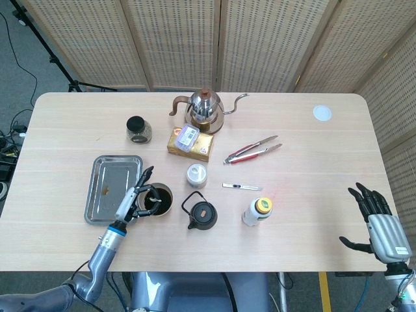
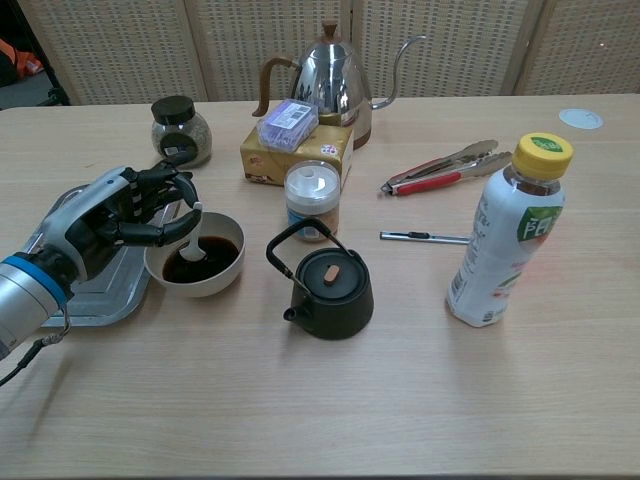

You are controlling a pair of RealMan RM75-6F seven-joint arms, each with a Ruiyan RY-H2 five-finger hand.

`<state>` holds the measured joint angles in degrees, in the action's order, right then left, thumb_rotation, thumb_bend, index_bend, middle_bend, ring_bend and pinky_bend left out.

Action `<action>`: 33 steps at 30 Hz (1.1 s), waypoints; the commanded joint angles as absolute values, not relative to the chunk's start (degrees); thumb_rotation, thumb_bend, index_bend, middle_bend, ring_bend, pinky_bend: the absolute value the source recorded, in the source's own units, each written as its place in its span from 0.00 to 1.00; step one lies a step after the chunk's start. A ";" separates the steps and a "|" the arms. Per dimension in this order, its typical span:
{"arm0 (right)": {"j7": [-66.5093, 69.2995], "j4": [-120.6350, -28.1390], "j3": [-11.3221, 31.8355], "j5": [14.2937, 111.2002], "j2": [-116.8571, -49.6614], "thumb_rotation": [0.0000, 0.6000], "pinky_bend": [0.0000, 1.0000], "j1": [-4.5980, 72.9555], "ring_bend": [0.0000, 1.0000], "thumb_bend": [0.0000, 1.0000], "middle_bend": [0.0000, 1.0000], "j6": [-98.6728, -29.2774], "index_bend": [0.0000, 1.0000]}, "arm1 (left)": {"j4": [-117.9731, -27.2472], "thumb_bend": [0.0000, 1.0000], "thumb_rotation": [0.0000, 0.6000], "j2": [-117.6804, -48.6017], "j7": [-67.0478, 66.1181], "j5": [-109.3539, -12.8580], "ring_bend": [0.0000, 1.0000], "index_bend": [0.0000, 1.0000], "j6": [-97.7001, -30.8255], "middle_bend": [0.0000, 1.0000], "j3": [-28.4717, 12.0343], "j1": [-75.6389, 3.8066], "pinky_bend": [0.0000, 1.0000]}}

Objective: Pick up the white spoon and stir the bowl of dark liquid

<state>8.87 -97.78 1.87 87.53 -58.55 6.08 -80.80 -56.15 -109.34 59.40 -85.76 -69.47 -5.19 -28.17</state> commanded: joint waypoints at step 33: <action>9.42 -97.68 1.91 87.52 -58.33 1.00 0.00 6.10 0.00 0.00 0.00 -80.83 0.00 | -61.71 0.48 1.00 -108.74 58.21 -88.08 0.00 0.64 -69.90 0.00 -2.18 -28.62 0.00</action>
